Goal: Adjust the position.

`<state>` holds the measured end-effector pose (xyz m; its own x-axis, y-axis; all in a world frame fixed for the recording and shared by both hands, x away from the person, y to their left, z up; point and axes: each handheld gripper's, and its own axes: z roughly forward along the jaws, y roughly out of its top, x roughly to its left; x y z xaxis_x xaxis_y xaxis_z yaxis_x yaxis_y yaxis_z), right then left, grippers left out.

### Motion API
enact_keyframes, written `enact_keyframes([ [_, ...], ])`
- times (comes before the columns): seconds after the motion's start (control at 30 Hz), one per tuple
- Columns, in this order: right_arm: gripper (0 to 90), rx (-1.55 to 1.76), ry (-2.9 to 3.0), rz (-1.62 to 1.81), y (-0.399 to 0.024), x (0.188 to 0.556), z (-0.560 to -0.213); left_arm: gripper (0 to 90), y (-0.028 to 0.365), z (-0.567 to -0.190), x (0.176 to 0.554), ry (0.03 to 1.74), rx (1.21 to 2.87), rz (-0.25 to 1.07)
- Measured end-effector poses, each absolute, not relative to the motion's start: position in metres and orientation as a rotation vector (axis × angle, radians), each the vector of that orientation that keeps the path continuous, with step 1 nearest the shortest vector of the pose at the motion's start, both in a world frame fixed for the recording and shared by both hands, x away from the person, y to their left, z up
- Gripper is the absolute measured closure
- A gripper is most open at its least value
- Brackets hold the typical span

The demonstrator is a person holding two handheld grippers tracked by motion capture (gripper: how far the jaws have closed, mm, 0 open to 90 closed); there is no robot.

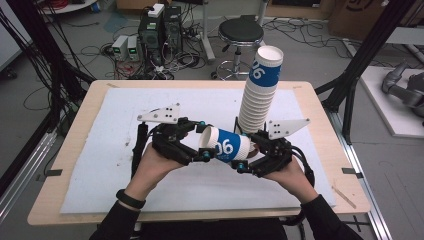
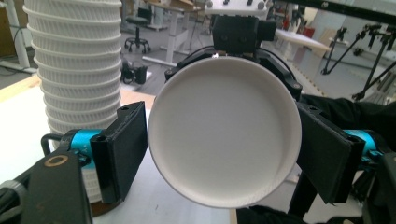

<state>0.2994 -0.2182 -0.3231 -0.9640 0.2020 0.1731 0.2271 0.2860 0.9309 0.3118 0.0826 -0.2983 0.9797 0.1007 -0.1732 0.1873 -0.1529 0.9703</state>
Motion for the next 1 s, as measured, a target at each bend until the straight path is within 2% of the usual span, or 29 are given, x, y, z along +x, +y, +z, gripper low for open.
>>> enact_keyframes([
  [0.37, 19.6, -0.359, -2.63, -1.626, -0.214, 0.299, -0.322, 20.3, 0.076, -0.298, 0.31, 0.199, 1.953, -0.106],
  [0.53, 19.6, -0.345, -2.682, -1.569, -0.214, 0.298, -0.32, 28.8, 0.073, -0.299, 0.311, 0.168, 1.978, -0.121],
  [0.6, 19.5, -0.334, -2.696, -1.554, -0.214, 0.298, -0.319, 29.2, 0.073, -0.3, 0.311, 0.16, 1.991, -0.127],
  [0.8, 15.7, -0.359, -2.656, -1.646, -0.219, 0.297, -0.315, 29.4, 0.074, -0.299, 0.313, 0.156, 1.907, -0.136],
  [1.0, 15.6, -0.42, -2.51, -1.776, -0.225, 0.298, -0.312, 29.6, 0.079, -0.301, 0.314, 0.153, 1.79, -0.126],
])
